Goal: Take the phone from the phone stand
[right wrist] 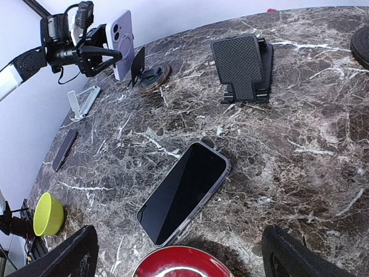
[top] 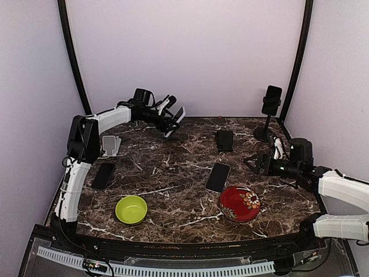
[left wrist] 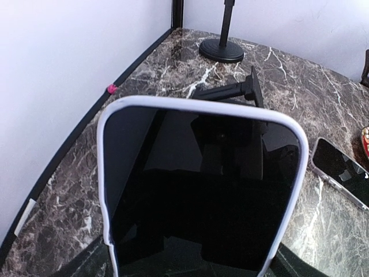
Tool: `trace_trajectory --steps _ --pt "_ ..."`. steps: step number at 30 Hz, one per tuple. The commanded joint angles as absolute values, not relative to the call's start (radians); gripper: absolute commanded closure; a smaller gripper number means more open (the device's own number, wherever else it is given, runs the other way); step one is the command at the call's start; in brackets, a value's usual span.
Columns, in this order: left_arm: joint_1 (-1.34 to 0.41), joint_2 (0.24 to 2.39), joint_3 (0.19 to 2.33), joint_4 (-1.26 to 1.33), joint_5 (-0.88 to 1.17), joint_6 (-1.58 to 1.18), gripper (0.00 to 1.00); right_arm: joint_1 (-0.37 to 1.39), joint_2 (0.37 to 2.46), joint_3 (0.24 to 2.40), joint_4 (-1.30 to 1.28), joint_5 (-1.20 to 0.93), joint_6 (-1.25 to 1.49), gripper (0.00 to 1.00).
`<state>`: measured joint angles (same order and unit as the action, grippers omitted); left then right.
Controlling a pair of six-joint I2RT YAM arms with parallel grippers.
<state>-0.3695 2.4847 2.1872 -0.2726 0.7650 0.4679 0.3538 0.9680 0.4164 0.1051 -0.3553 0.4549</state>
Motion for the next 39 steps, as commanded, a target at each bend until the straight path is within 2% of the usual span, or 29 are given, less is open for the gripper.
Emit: trace_trajectory --steps 1,9,13,16,25,33,39 --pt "-0.374 2.347 2.201 -0.181 0.768 0.424 0.31 0.357 0.944 0.406 0.139 -0.367 0.463 0.01" --pt "-0.374 2.271 2.183 -0.194 0.636 0.342 0.35 0.358 0.937 0.402 0.140 -0.365 0.465 0.01" --pt "-0.375 2.194 2.111 -0.181 0.485 0.224 0.40 0.358 0.940 0.405 0.142 -0.370 0.468 0.01" --pt "-0.383 2.112 2.009 -0.195 0.369 0.152 0.44 0.358 0.933 0.409 0.138 -0.366 0.465 0.01" --pt "-0.405 1.765 1.570 -0.115 0.015 0.018 0.46 0.358 0.952 0.411 0.166 -0.384 0.472 0.01" --pt "-0.422 1.620 1.409 -0.277 -0.119 -0.177 0.48 0.357 0.965 0.421 0.176 -0.389 0.474 0.01" --pt "-0.485 1.517 1.225 -0.297 -0.206 -0.361 0.51 0.357 0.977 0.423 0.185 -0.390 0.476 0.01"
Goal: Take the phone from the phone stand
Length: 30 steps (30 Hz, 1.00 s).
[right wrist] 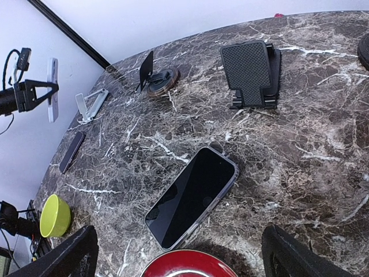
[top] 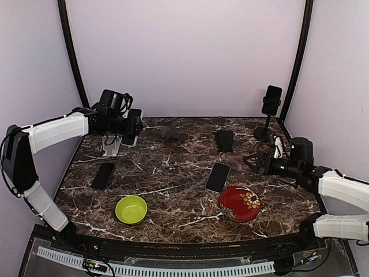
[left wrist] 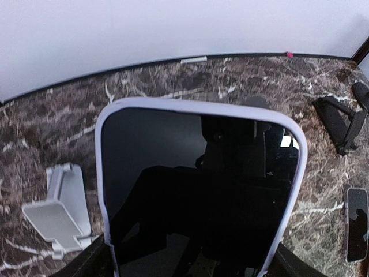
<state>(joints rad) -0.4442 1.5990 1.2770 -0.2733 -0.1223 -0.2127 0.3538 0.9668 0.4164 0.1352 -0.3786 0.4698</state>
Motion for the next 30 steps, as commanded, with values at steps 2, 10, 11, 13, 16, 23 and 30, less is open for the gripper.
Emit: trace_trajectory --steps 2,10,11,13,16,23,30 --pt "-0.509 1.508 1.194 -0.335 -0.237 -0.420 0.56 0.357 0.982 0.422 0.187 -0.389 0.477 0.01" --pt "-0.668 1.502 1.065 -0.386 -0.328 -0.583 0.57 0.357 0.991 0.416 0.201 -0.390 0.476 0.01" --pt "-0.685 1.508 1.061 -0.398 -0.343 -0.601 0.57 0.357 0.990 0.414 0.203 -0.391 0.477 0.01" --pt "-0.723 1.529 1.063 -0.424 -0.367 -0.631 0.56 0.357 0.989 0.410 0.205 -0.391 0.479 0.01" --pt "-0.753 1.569 1.063 -0.452 -0.384 -0.689 0.55 0.358 0.986 0.402 0.210 -0.392 0.481 0.01" --pt "-0.785 1.624 1.069 -0.490 -0.457 -0.779 0.53 0.359 0.981 0.392 0.212 -0.391 0.482 0.01" --pt "-0.784 1.711 1.134 -0.547 -0.543 -0.781 0.52 0.358 0.996 0.397 0.223 -0.397 0.486 0.01"
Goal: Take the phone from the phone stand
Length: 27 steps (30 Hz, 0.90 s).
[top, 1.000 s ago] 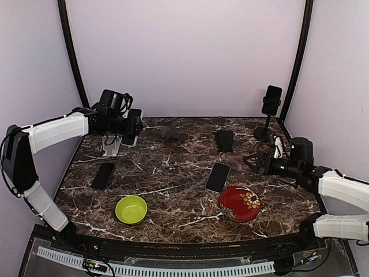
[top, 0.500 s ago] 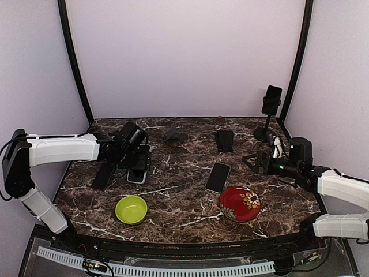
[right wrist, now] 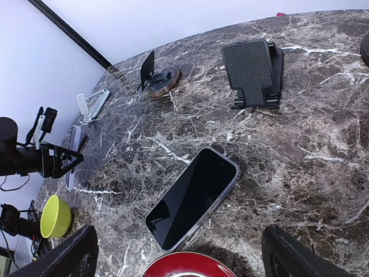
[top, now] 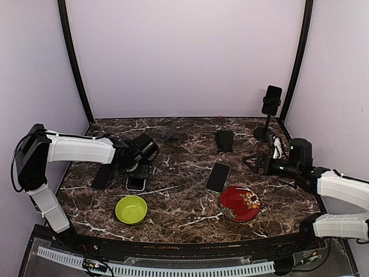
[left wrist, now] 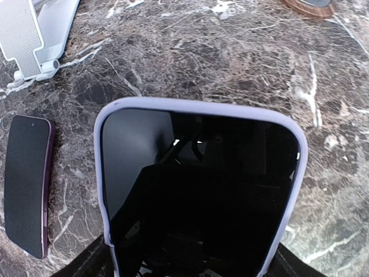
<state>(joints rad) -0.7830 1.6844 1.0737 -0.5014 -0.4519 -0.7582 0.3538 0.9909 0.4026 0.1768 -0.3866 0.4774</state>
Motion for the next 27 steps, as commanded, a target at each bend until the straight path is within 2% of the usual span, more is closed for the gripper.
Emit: trace_trajectory --steps 1,27 --pt "-0.784 1.724 1.141 -0.549 -0.544 -0.780 0.51 0.357 0.996 0.398 0.223 -0.395 0.485 0.01" --pt "-0.699 1.861 1.133 -0.467 -0.496 -0.745 0.47 0.358 1.025 0.407 0.229 -0.397 0.478 0.01"
